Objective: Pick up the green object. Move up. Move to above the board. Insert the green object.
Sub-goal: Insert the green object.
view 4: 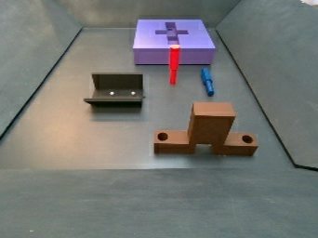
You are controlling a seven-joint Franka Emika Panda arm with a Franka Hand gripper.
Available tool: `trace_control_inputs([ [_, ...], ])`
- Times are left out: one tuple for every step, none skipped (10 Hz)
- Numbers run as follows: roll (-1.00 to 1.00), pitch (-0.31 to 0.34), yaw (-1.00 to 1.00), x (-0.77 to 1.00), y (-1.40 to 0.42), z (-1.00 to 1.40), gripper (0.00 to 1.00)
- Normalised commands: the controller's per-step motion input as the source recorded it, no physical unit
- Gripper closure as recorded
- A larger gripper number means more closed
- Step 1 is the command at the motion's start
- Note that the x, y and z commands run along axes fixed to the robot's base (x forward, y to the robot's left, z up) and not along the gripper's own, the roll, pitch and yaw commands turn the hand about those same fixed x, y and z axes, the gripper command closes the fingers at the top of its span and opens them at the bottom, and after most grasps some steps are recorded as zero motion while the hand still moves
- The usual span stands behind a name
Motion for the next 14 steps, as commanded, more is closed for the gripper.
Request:
trace_control_inputs([
  [0.0, -0.044, 0.0, 0.04, -0.13, -0.48, 1.0],
  [0.23, 0.0, 0.0, 0.08, -0.16, -0.58, 1.0],
  [0.38, 0.0, 0.0, 0.04, -0.19, -0.6, 1.0],
  [0.27, -0.029, 0.0, 0.09, -0.18, -0.72, 1.0],
  [0.2, -0.077, 0.06, 0.08, -0.2, -0.73, 1.0],
  [0.12, -0.074, 0.08, 0.15, -0.21, -0.68, 1.0],
  [-0.1, -0.074, 0.0, 0.1, -0.05, -0.53, 1.0],
  [-0.29, -0.224, 0.0, 0.0, 0.0, -0.34, 1.0],
  [-0.23, -0.359, 0.08, 0.08, 0.0, -0.31, 1.0],
  [-0.01, -0.38, 0.09, 0.05, -0.04, -0.27, 1.0],
  [0.14, -0.354, 0.11, 0.04, -0.14, -0.2, 1.0],
  [0.12, -0.31, 0.13, 0.13, -0.11, -0.23, 1.0],
  [0.22, -0.013, 0.18, 0.2, -0.14, -0.23, 1.0],
  [0.45, 0.216, 0.16, 0.35, -0.3, -0.2, 1.0],
])
